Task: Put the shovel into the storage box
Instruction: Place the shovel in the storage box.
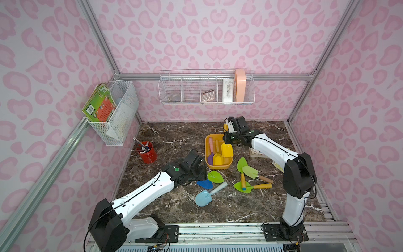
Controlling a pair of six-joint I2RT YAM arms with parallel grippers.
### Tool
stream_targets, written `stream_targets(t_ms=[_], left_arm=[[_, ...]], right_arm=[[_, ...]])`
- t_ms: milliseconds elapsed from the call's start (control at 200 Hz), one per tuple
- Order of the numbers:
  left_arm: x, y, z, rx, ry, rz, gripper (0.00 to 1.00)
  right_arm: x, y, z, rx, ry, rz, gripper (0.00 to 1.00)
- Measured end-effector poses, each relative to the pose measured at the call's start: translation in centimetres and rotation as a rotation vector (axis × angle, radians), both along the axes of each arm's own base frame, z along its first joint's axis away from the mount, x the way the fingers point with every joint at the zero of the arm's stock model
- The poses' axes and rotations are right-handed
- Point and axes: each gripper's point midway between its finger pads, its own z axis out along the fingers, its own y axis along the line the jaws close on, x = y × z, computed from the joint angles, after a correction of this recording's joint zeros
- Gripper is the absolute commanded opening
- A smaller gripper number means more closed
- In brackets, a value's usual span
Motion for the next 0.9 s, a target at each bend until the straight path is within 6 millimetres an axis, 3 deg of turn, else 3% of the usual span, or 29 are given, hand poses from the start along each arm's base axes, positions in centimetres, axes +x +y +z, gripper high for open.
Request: stream_targets(t_ms=[285, 556, 901], left_arm=[[-0.2, 0.4, -0.3, 0.009, 0.009, 0.008, 0.63], [-0.3, 0.6, -0.4, 0.014, 0.014, 0.011, 0.63], [-0.2, 0.5, -0.7, 0.022, 0.023, 0.01, 0.63]], right_arm=[[2.0, 1.5, -4.3, -0.016, 0.058, 0.01, 0.09], [2.1, 1.0, -8.6, -0.082, 0.132, -0.007, 0.1], [1.9, 0.4, -10.1, -0.118, 0.161, -0.024, 0.18]])
